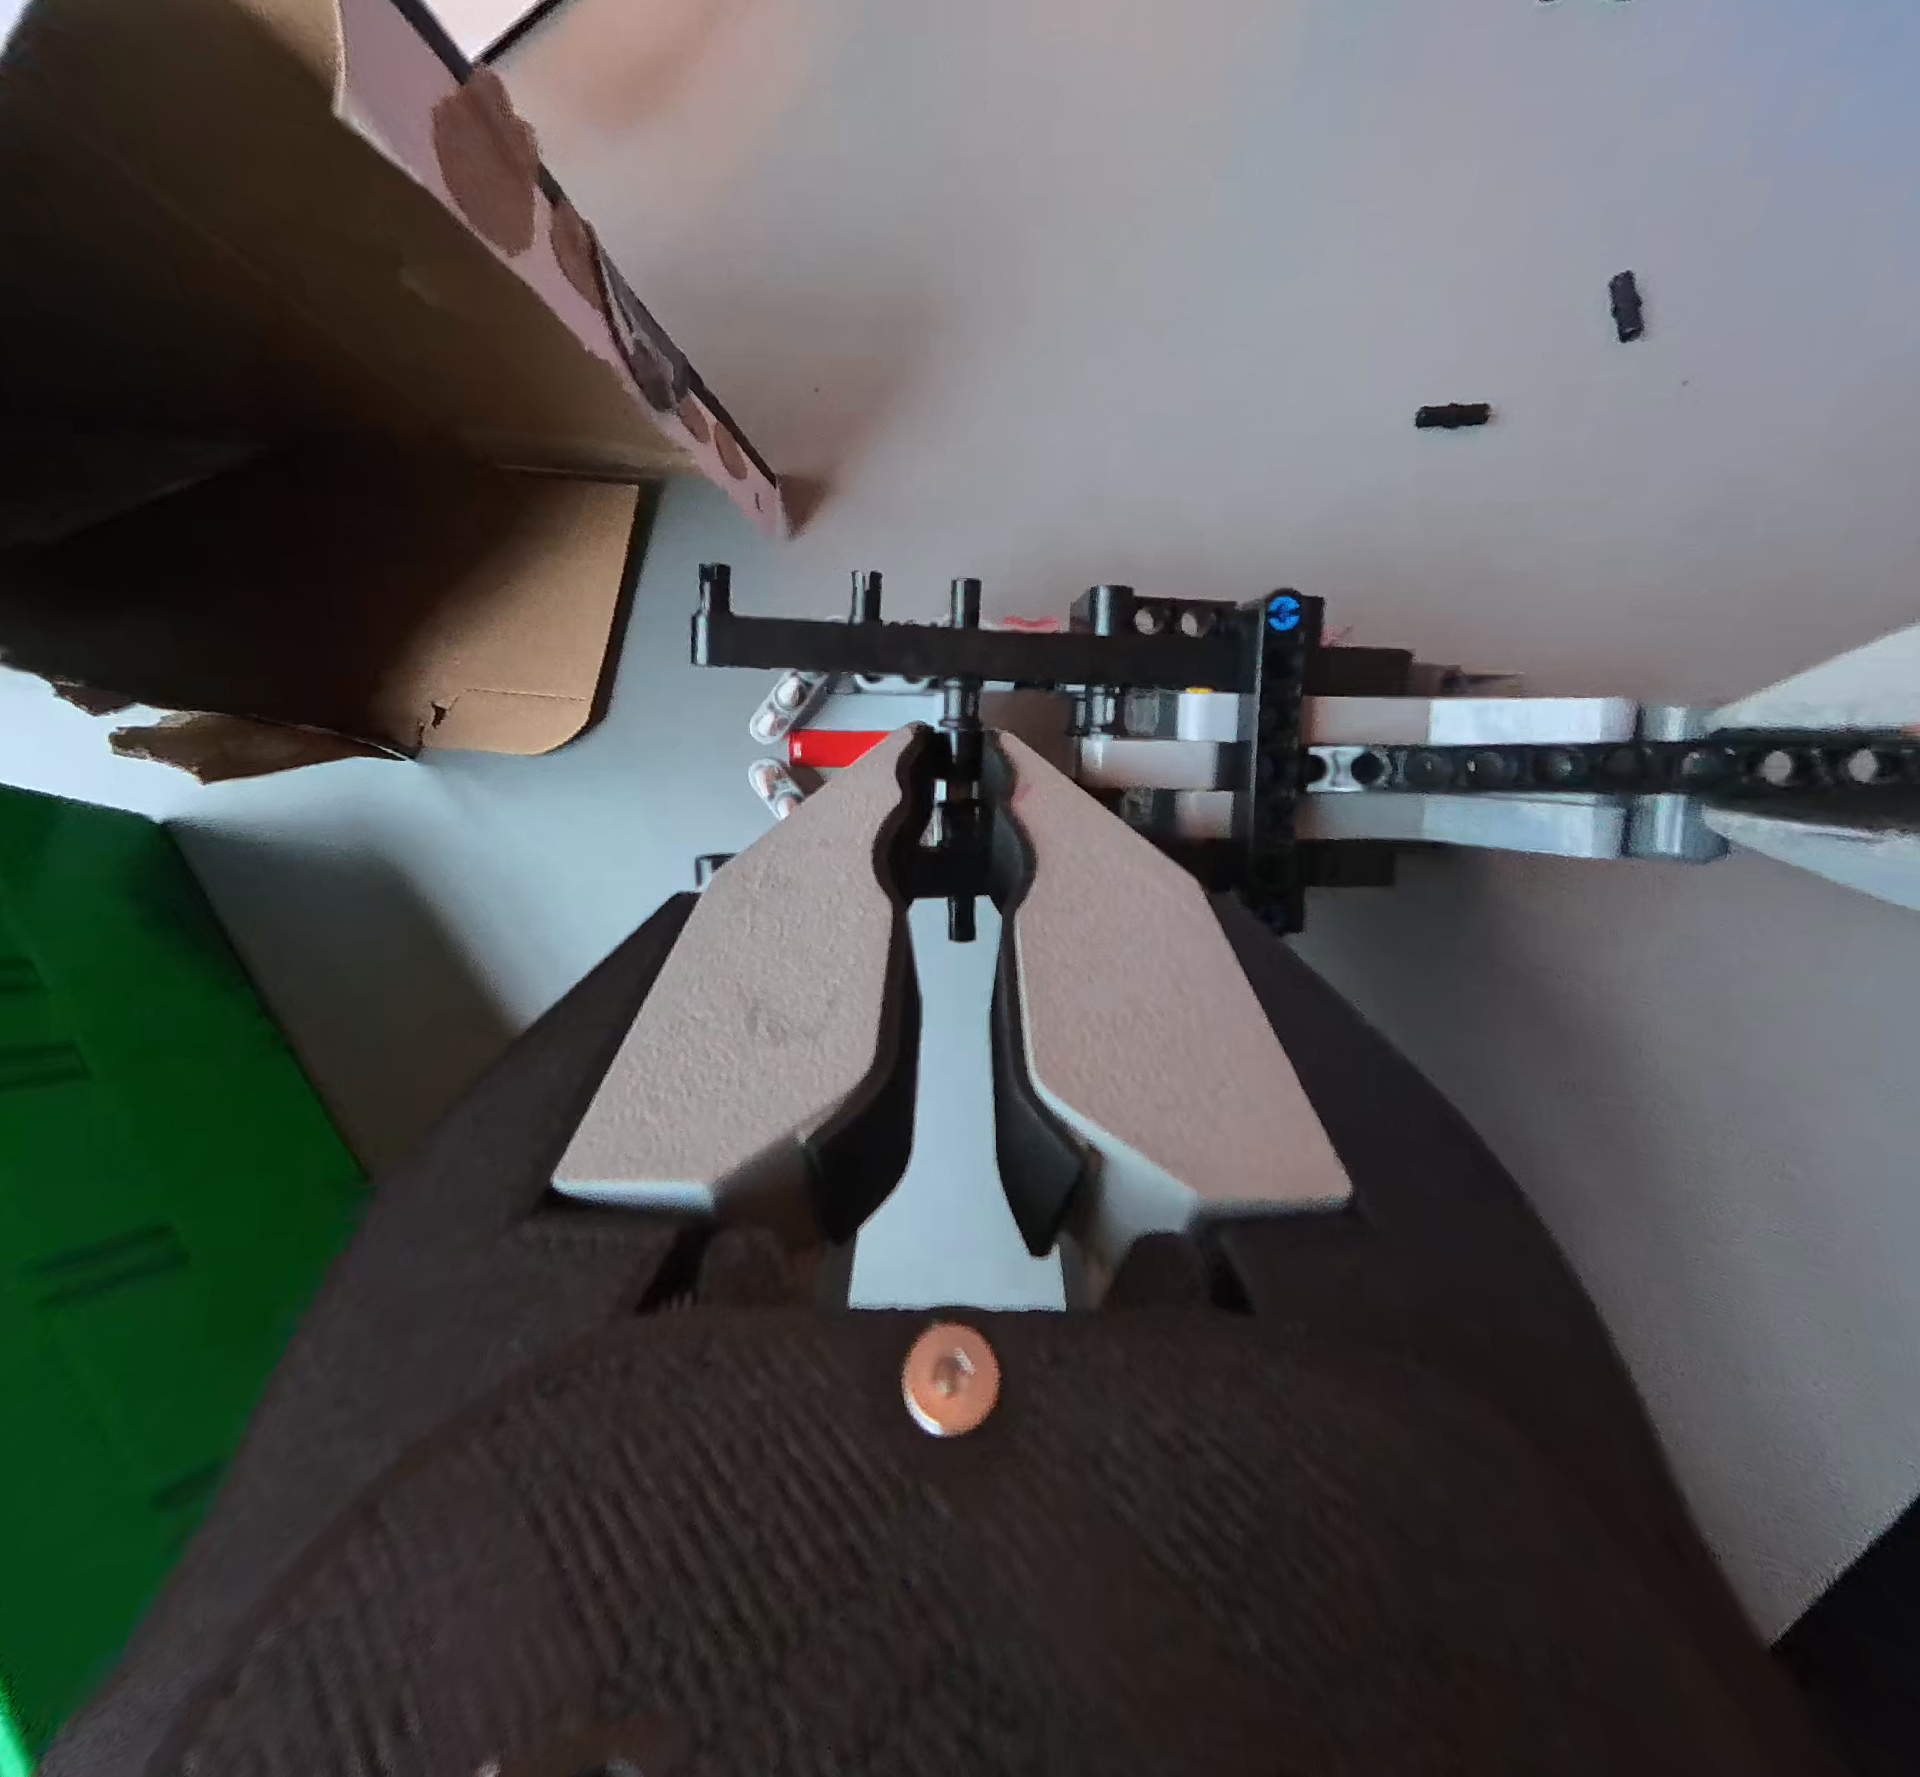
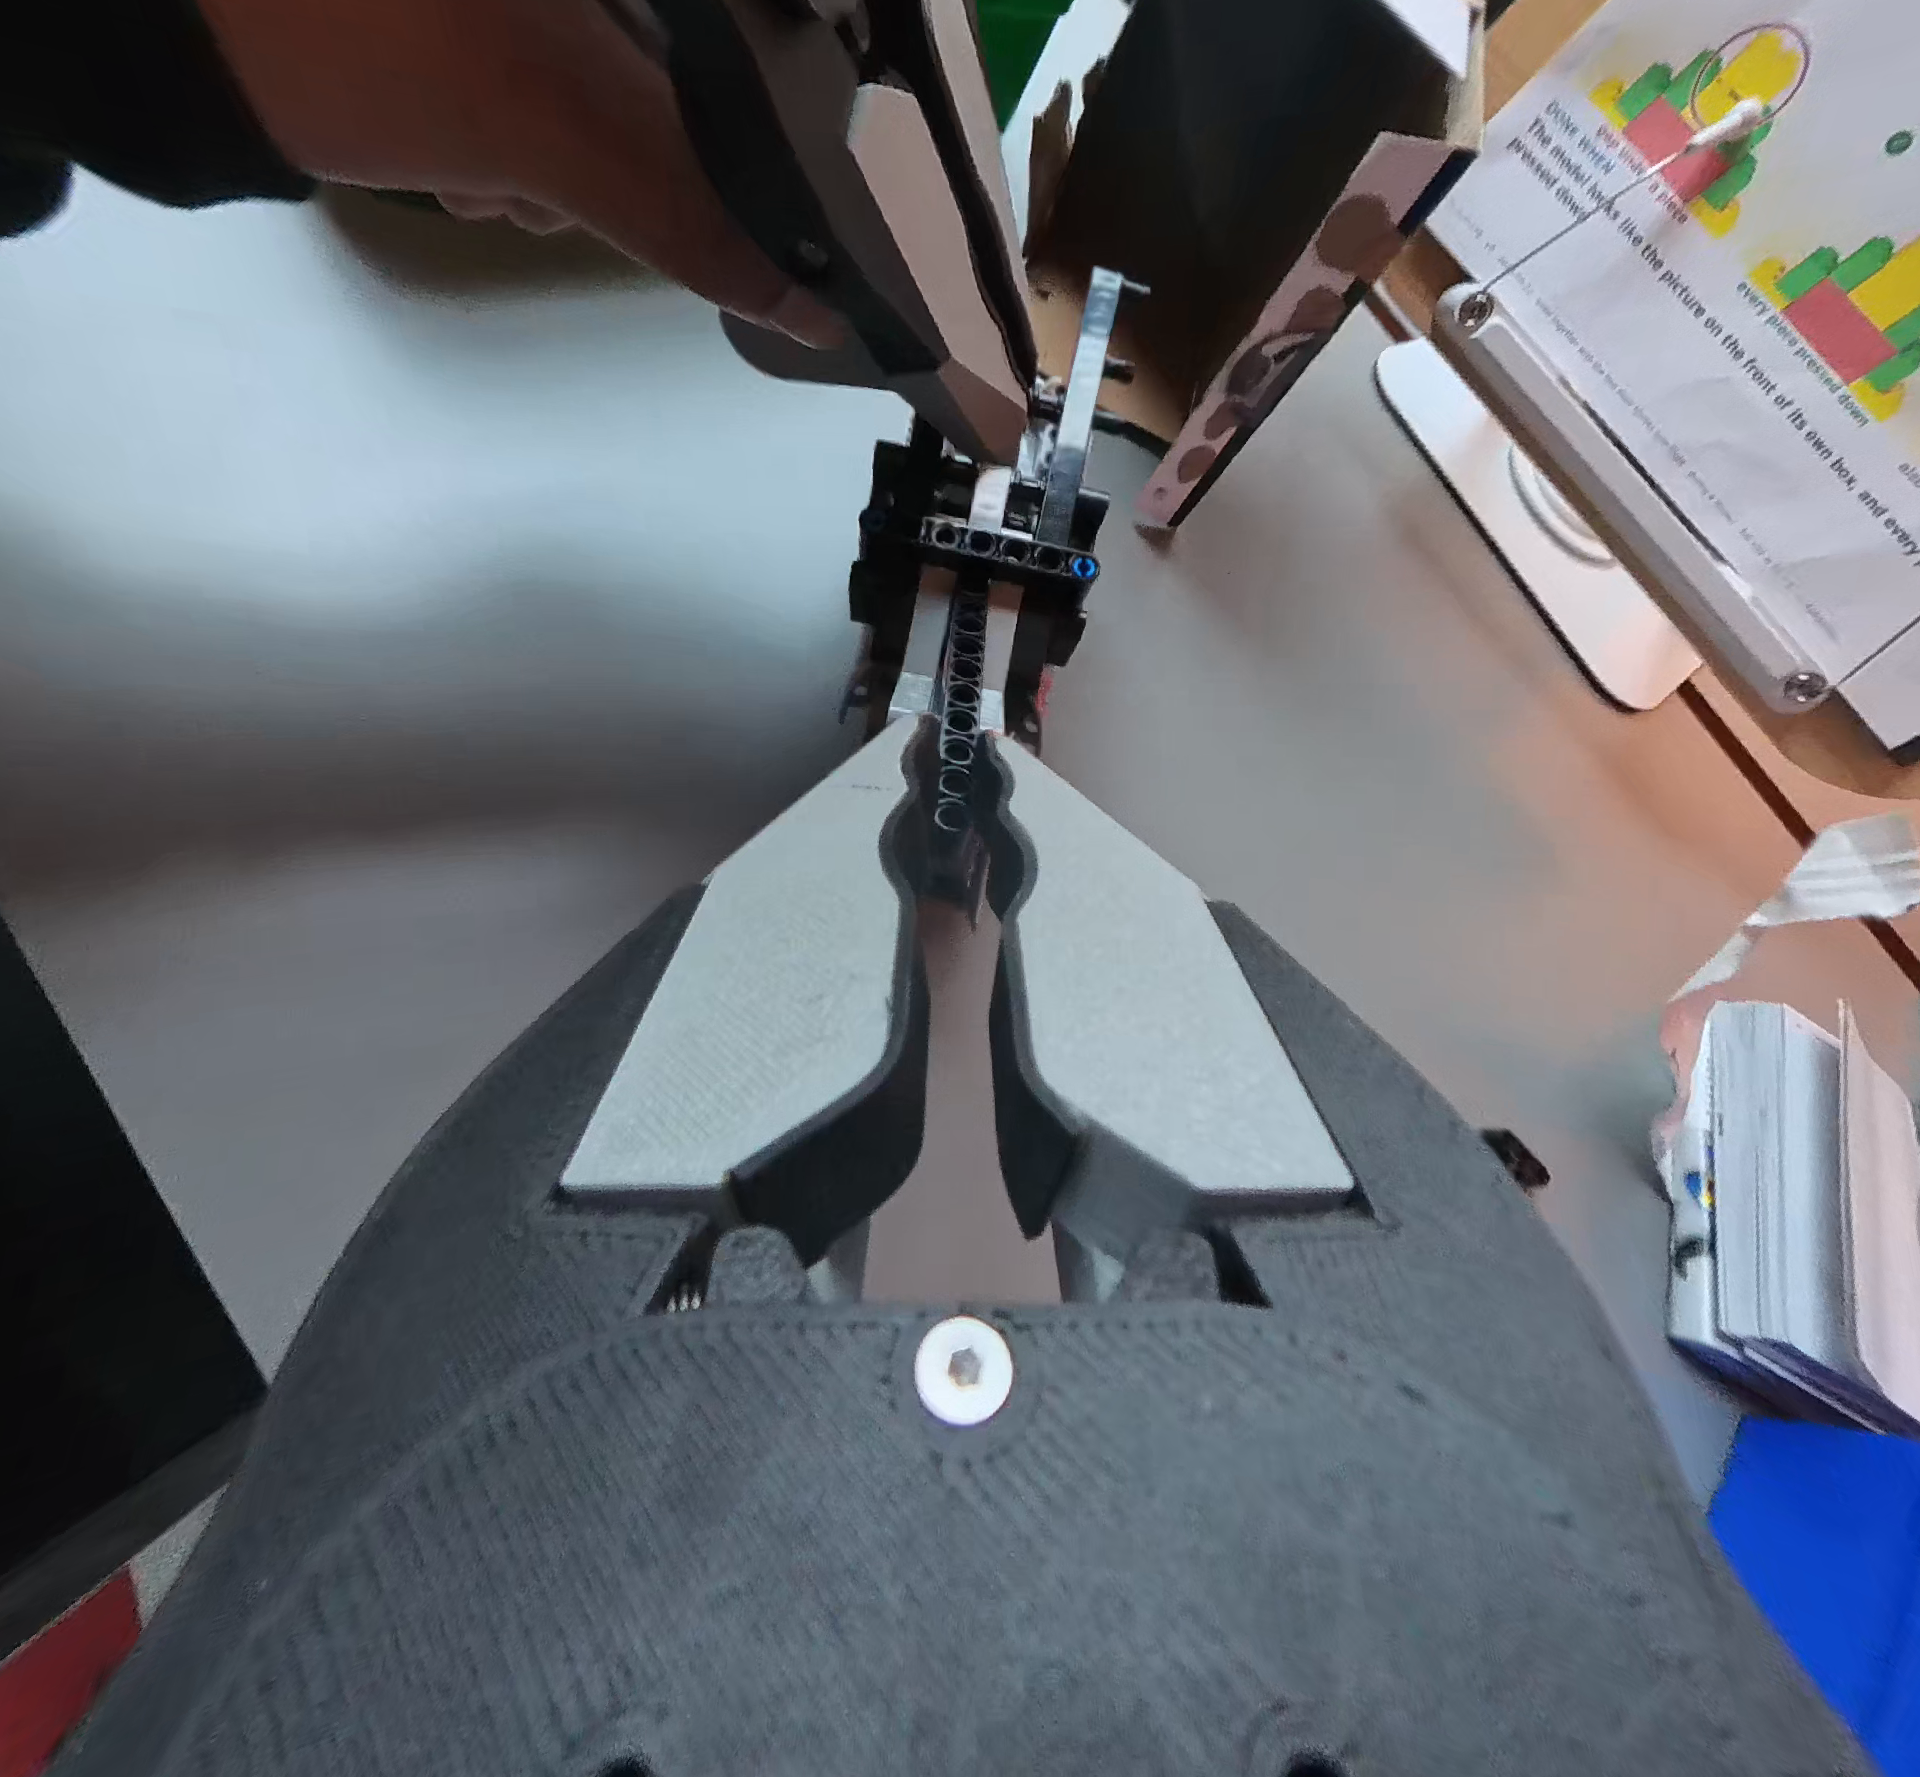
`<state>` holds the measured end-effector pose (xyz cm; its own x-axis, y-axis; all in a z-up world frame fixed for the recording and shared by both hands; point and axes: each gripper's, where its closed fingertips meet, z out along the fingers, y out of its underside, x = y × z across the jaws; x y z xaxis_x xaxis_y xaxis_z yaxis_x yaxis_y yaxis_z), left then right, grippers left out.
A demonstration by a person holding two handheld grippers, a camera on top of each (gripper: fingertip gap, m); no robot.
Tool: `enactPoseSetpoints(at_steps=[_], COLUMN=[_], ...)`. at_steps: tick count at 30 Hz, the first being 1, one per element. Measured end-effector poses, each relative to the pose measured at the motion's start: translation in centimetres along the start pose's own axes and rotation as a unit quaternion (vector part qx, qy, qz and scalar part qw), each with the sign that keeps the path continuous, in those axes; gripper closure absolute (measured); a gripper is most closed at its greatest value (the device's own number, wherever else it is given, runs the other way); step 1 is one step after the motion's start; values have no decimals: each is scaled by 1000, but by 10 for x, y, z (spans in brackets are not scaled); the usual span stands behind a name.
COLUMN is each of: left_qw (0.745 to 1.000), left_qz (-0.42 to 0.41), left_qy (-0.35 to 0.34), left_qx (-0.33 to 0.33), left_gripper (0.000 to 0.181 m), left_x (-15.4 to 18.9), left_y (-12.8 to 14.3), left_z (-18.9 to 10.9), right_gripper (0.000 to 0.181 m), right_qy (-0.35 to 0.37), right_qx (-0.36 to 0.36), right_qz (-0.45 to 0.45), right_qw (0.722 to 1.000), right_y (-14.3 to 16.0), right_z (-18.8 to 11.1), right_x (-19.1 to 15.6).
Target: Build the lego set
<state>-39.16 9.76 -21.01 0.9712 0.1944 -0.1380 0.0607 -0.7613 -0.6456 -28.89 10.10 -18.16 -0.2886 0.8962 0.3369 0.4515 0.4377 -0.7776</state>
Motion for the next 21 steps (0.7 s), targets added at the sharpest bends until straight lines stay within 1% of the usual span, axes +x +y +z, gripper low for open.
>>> enactPoseSetpoints(at_steps=[2,3,4,6,7,8,10,12,14,15,17,18,19,20,21], left_qw=[1000,1000,1000,1000,1000,999,999,999,996,992,985,982,976,967,954], left_qz=[-11,-12,-11,-8,-12,-16,-14,19,80,113,146,163,194,240,294], left_qy=[8,10,6,16,20,22,31,28,27,37,56,64,65,41,-2], left_qx=[-4,-17,-11,-5,20,20,-8,-12,10,30,70,78,78,71,64], left_gripper=[174,174,174,174,174,174,172,168,168,157,132,111,105,106,106], left_x=[-1,0,0,0,0,0,4,7,9,15,25,30,34,33,27], left_y=[5,12,14,12,6,6,15,18,14,10,-1,-5,-6,-5,-6], left_z=[3,8,13,11,8,7,5,-3,-17,-26,-41,-46,-47,-44,-37], right_gripper=[178,177,178,177,178,178,178,178,177,177,178,177,178,181,181], right_qy=[1,2,5,-2,-5,-13,-38,-62,-79,-87,-95,-97,-97,-98,-99], right_qx=[11,7,5,32,44,42,36,18,12,12,2,-3,-8,-10,-12], right_qz=[1,-3,-10,-24,-24,-16,2,12,16,19,14,8,0,-8,-12], right_qw=[1000,1000,1000,999,999,999,999,998,997,996,995,995,995,995,995], right_y=[-1,2,5,1,-2,-2,-2,4,8,8,9,9,10,11,11], right_z=[3,6,9,8,5,4,4,5,7,7,8,9,10,11,13], right_x=[1,1,1,-1,1,4,9,13,15,16,19,20,20,21,21])
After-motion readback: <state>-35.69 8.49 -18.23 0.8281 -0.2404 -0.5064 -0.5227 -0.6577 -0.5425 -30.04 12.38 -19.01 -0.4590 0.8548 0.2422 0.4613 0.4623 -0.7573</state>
